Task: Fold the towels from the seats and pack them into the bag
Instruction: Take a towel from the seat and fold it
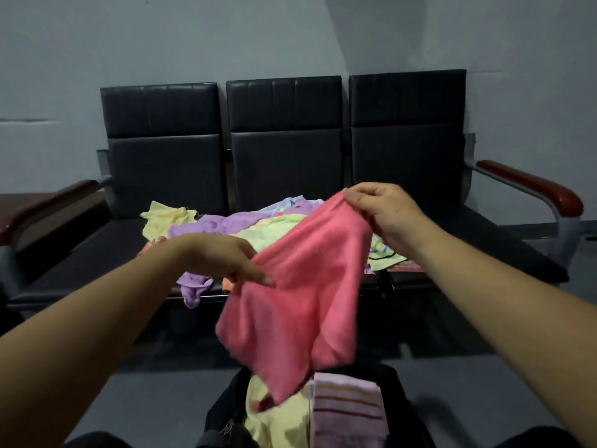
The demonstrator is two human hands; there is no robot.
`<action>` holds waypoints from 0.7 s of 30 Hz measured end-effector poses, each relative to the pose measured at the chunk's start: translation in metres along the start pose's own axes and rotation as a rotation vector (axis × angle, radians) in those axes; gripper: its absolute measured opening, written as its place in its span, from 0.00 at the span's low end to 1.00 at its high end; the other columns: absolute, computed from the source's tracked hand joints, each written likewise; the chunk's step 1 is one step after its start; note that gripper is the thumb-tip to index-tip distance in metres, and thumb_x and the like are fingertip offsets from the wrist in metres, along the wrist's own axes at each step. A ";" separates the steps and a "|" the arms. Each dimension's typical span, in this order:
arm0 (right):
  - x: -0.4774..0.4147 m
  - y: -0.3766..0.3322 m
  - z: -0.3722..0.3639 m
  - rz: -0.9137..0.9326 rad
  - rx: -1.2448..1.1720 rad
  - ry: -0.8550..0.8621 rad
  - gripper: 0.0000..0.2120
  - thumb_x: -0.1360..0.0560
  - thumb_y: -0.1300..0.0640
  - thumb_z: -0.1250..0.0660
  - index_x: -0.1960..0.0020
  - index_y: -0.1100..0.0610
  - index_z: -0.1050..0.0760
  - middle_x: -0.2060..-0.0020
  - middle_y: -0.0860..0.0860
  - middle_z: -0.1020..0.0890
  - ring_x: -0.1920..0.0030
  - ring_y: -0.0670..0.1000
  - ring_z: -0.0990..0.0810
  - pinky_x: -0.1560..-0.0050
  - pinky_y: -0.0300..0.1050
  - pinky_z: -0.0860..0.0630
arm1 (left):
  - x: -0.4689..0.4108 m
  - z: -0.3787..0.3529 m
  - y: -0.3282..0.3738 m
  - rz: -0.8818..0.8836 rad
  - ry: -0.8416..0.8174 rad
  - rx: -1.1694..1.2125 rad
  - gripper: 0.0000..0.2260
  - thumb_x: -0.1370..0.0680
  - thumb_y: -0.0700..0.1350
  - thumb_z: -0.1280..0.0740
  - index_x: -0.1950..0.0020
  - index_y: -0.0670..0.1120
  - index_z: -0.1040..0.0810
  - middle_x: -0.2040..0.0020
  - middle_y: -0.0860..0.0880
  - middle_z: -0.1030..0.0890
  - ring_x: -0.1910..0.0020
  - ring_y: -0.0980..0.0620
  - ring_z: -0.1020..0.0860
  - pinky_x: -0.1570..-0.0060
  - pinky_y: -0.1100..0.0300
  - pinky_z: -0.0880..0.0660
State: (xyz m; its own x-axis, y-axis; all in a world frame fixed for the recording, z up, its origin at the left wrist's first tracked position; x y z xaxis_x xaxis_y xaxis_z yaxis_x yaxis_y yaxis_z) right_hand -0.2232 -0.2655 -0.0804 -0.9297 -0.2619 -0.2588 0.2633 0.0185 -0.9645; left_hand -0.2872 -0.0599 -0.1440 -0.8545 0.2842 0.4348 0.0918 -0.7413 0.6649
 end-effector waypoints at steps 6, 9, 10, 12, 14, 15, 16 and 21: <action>0.000 0.020 0.029 -0.079 -0.020 0.111 0.14 0.19 0.58 0.35 0.64 0.57 0.24 0.71 0.52 0.25 0.70 0.49 0.28 0.65 0.45 0.32 | -0.003 0.045 -0.012 -0.297 0.269 0.626 0.22 0.32 0.50 0.22 0.42 0.42 0.16 0.47 0.41 0.15 0.49 0.46 0.17 0.51 0.58 0.18; 0.001 0.016 0.008 -0.067 -0.049 0.017 0.07 0.20 0.58 0.33 0.56 0.58 0.20 0.68 0.51 0.22 0.69 0.48 0.27 0.67 0.42 0.31 | 0.000 0.059 0.016 -0.446 0.414 0.752 0.11 0.21 0.43 0.34 0.42 0.40 0.18 0.51 0.44 0.14 0.51 0.50 0.17 0.51 0.61 0.19; 0.004 0.016 -0.010 -0.082 -0.049 -0.081 0.06 0.21 0.56 0.31 0.50 0.59 0.20 0.66 0.51 0.20 0.68 0.48 0.26 0.68 0.41 0.31 | 0.001 0.058 0.031 -0.497 0.396 0.725 0.09 0.19 0.42 0.36 0.43 0.40 0.19 0.52 0.45 0.15 0.54 0.52 0.17 0.54 0.63 0.20; 0.015 0.019 -0.050 -0.154 -0.010 -0.324 0.16 0.26 0.51 0.27 0.40 0.56 0.22 0.64 0.52 0.20 0.70 0.49 0.28 0.69 0.42 0.34 | 0.000 0.050 0.056 -0.556 0.304 0.652 0.06 0.19 0.43 0.34 0.47 0.41 0.20 0.57 0.46 0.18 0.61 0.54 0.20 0.61 0.65 0.23; 0.022 0.020 -0.074 -0.130 0.133 -0.472 0.12 0.26 0.53 0.26 0.43 0.53 0.19 0.65 0.54 0.24 0.72 0.48 0.32 0.70 0.42 0.38 | -0.004 0.042 0.066 -0.542 0.229 0.556 0.08 0.22 0.47 0.30 0.50 0.42 0.20 0.60 0.46 0.20 0.63 0.53 0.22 0.63 0.63 0.24; 0.020 0.016 -0.076 -0.081 0.191 -0.468 0.06 0.25 0.56 0.26 0.48 0.54 0.18 0.67 0.54 0.26 0.73 0.47 0.34 0.71 0.41 0.39 | -0.005 0.040 0.065 -0.520 0.212 0.504 0.09 0.24 0.47 0.28 0.50 0.41 0.20 0.59 0.45 0.19 0.63 0.52 0.21 0.62 0.61 0.22; 0.015 0.012 -0.071 -0.048 0.208 -0.413 0.02 0.23 0.59 0.27 0.52 0.57 0.18 0.70 0.52 0.27 0.74 0.47 0.36 0.72 0.40 0.40 | -0.005 0.038 0.062 -0.496 0.203 0.445 0.10 0.25 0.45 0.27 0.49 0.40 0.21 0.58 0.44 0.18 0.62 0.51 0.20 0.61 0.61 0.21; -0.006 0.012 -0.014 -0.075 0.069 -0.066 0.06 0.22 0.62 0.32 0.57 0.62 0.22 0.74 0.48 0.30 0.73 0.47 0.36 0.74 0.39 0.41 | -0.007 0.045 0.021 -0.405 0.232 0.421 0.13 0.25 0.44 0.29 0.46 0.37 0.18 0.52 0.43 0.15 0.53 0.48 0.18 0.49 0.58 0.22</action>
State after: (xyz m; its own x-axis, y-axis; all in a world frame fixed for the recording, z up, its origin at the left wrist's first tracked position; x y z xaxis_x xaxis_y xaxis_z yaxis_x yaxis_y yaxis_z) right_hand -0.2180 -0.2500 -0.0916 -0.9290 -0.3234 -0.1800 0.2130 -0.0695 -0.9746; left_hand -0.2563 -0.0499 -0.1062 -0.9480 0.3181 -0.0129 -0.1091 -0.2865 0.9518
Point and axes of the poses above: each hand's wrist, its own x-axis away from the middle knuckle, its own z-axis out of the back of the hand, y = z × x, the point moved 10 cm from there along -x, towards the middle knuckle
